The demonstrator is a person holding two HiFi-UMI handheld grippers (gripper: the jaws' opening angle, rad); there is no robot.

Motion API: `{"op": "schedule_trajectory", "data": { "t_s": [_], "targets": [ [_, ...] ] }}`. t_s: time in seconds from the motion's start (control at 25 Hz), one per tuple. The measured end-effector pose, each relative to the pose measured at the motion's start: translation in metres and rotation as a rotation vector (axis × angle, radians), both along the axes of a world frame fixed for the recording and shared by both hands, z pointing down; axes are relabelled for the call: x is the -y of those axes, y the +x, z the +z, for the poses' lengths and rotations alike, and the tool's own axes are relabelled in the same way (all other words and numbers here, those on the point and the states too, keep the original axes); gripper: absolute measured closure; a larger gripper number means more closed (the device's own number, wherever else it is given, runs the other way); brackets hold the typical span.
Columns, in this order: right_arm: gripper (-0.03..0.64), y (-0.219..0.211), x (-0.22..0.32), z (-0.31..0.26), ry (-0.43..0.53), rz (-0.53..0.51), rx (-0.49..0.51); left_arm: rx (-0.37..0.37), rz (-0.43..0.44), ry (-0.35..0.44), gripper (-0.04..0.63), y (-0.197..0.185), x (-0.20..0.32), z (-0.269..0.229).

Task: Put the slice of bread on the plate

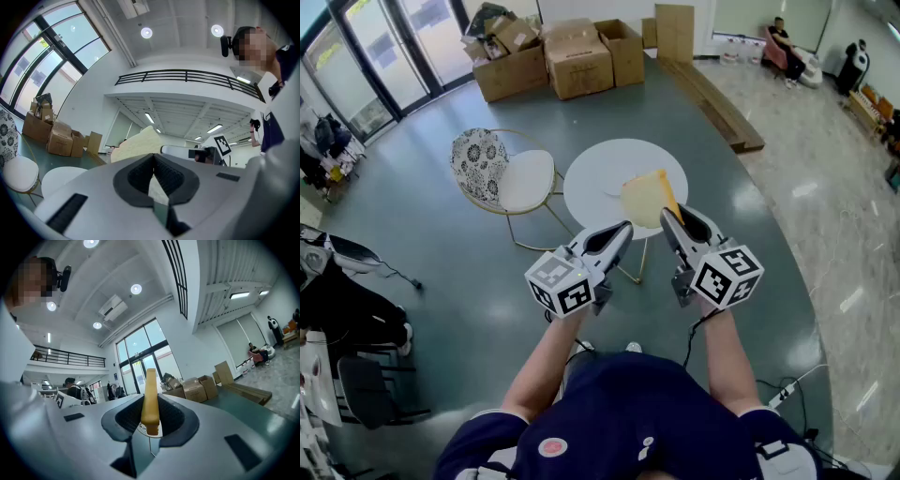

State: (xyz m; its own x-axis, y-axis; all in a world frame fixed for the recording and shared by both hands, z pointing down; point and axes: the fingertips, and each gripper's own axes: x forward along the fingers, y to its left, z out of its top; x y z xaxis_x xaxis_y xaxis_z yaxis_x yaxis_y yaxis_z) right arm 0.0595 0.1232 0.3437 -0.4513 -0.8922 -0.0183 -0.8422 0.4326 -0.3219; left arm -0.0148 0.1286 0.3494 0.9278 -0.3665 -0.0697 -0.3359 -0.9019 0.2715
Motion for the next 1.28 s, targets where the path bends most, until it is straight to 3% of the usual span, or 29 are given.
{"op": "schedule_trajectory", "data": {
  "t_s": [0.72, 1.28],
  "targets": [
    [0.526, 0.006, -0.003, -0.002, 0.006, -0.015, -0.001, -0.002, -0.005, 0.002, 0.589, 0.01, -0.002, -0.002],
    [0.526, 0.023, 0.013, 0.01, -0.003, -0.015, 0.028, 0.039, -0.05, -0.015, 0.589, 0.014, 0.013, 0.013]
  ]
}}
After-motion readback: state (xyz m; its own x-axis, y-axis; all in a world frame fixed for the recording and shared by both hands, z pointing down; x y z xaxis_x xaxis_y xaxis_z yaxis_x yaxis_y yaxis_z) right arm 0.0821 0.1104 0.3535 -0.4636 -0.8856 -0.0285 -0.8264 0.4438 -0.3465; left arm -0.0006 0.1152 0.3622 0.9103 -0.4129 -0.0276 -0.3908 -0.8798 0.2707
